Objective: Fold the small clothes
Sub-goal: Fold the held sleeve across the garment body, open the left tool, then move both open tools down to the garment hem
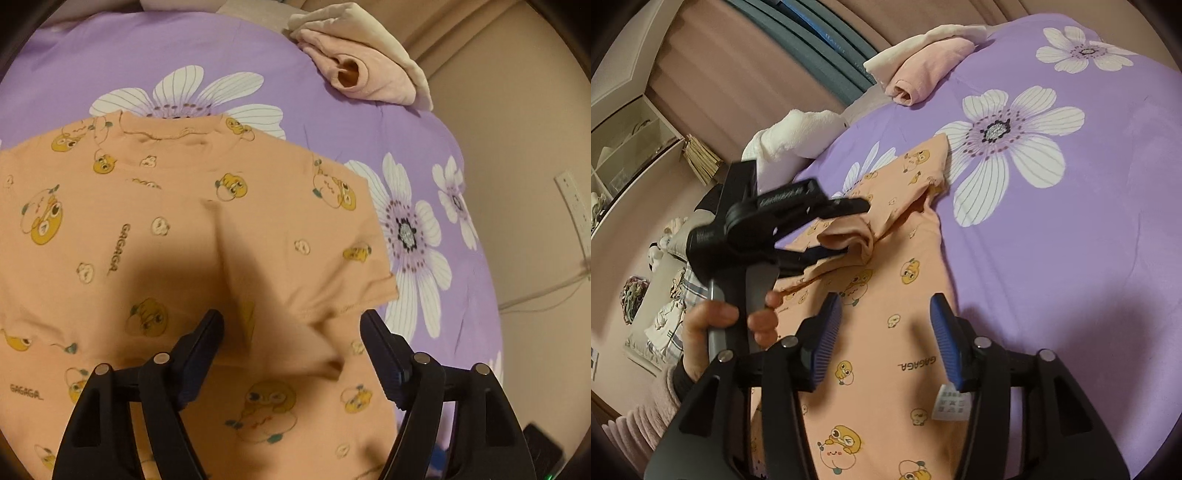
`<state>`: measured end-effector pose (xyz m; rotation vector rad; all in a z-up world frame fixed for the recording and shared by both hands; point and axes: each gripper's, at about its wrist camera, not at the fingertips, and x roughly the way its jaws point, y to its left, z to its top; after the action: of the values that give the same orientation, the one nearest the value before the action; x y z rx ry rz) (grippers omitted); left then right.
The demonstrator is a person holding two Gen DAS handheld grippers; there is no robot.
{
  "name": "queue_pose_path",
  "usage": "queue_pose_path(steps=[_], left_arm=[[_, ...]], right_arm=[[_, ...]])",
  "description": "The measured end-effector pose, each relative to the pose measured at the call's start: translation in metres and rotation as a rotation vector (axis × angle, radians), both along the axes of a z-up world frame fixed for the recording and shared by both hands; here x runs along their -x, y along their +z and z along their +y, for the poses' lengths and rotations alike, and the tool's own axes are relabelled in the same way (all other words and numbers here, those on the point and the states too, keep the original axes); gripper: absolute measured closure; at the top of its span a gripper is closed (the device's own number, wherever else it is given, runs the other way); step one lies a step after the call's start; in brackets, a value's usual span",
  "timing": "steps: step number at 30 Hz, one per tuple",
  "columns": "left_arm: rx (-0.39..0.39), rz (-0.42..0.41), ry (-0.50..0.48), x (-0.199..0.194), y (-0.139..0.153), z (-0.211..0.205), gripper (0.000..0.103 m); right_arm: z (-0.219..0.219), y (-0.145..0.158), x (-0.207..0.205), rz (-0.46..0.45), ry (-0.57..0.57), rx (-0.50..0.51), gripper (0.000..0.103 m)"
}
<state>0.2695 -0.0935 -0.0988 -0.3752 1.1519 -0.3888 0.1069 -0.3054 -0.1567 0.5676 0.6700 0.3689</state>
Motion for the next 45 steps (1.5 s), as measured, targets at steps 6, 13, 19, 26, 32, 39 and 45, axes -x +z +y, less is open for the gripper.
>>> queue_pose_path(steps=[6, 13, 19, 26, 32, 39, 45], left_arm=[[0.011, -0.045, 0.014, 0.031, 0.011, 0.048, 0.027], [-0.016, -0.098, 0.090, 0.092, 0.013, 0.126, 0.027], [-0.024, -0.094, 0.138, 0.128, 0.006, 0.173, 0.027], [0.028, -0.047, 0.185, 0.147, -0.010, 0.210, 0.027], [0.064, -0.037, 0.218, 0.155, -0.016, 0.229, 0.027], [0.047, -0.047, 0.196, 0.156, -0.016, 0.223, 0.027], [0.051, -0.056, 0.173, 0.159, -0.013, 0.217, 0.027]], right_arm=[[0.012, 0.014, -0.013, -0.025, 0.038, 0.049, 0.052], [0.056, 0.031, -0.061, -0.085, 0.110, 0.278, 0.050], [0.109, 0.023, -0.105, -0.072, 0.211, 0.516, 0.039], [0.128, 0.013, -0.143, -0.015, 0.192, 0.663, 0.098], [0.080, 0.047, -0.154, -0.028, 0.085, 0.391, 0.098], [0.062, 0.021, -0.176, 0.136, 0.014, 0.401, 0.064], [0.055, 0.043, -0.152, -0.018, -0.117, 0.445, 0.074]])
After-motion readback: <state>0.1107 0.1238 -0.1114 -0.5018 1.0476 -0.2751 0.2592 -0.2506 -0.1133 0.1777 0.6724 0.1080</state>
